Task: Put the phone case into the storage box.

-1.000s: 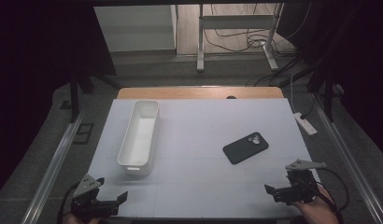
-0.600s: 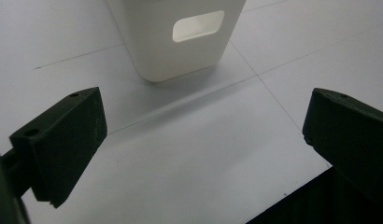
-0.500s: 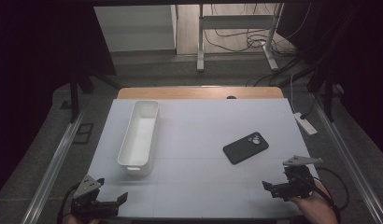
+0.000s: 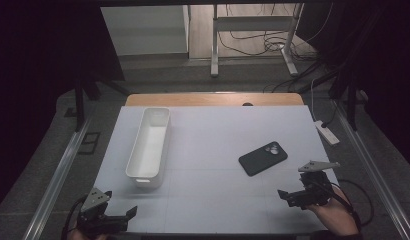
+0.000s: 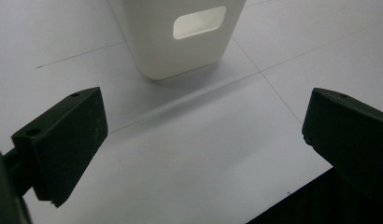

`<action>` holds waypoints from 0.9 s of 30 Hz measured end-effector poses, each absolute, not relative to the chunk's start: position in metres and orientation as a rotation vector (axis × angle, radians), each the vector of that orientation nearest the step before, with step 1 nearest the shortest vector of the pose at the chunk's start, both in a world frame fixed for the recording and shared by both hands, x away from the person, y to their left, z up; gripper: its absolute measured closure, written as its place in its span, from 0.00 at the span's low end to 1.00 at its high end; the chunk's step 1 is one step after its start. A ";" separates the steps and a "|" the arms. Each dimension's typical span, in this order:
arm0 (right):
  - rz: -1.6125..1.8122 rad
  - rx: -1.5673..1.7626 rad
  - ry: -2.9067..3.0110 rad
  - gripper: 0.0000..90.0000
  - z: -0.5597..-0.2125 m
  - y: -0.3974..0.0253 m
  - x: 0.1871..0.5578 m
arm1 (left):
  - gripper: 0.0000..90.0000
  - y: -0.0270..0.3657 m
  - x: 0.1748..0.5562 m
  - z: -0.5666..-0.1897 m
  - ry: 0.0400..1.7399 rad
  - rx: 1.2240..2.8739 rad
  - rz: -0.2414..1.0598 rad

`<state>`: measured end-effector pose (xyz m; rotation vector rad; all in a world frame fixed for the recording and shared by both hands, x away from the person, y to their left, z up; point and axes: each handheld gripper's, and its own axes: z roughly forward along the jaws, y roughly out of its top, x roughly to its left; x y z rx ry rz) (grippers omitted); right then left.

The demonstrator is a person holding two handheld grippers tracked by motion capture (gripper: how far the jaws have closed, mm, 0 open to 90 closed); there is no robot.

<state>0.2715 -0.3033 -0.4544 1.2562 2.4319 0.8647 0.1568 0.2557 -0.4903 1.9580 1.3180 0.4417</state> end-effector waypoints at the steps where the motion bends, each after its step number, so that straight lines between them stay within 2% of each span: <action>1: 0.868 1.253 2.434 0.00 -0.454 -0.303 0.272 | 0.01 0.255 0.156 -0.490 1.312 1.962 0.448; 11: 0.874 1.246 2.446 0.00 -0.452 -0.298 0.280 | 0.00 0.255 0.155 -0.489 1.305 1.960 0.502; 27: 0.889 1.216 2.475 0.00 -0.449 -0.290 0.299 | 0.01 0.255 0.158 -0.491 1.306 1.980 0.465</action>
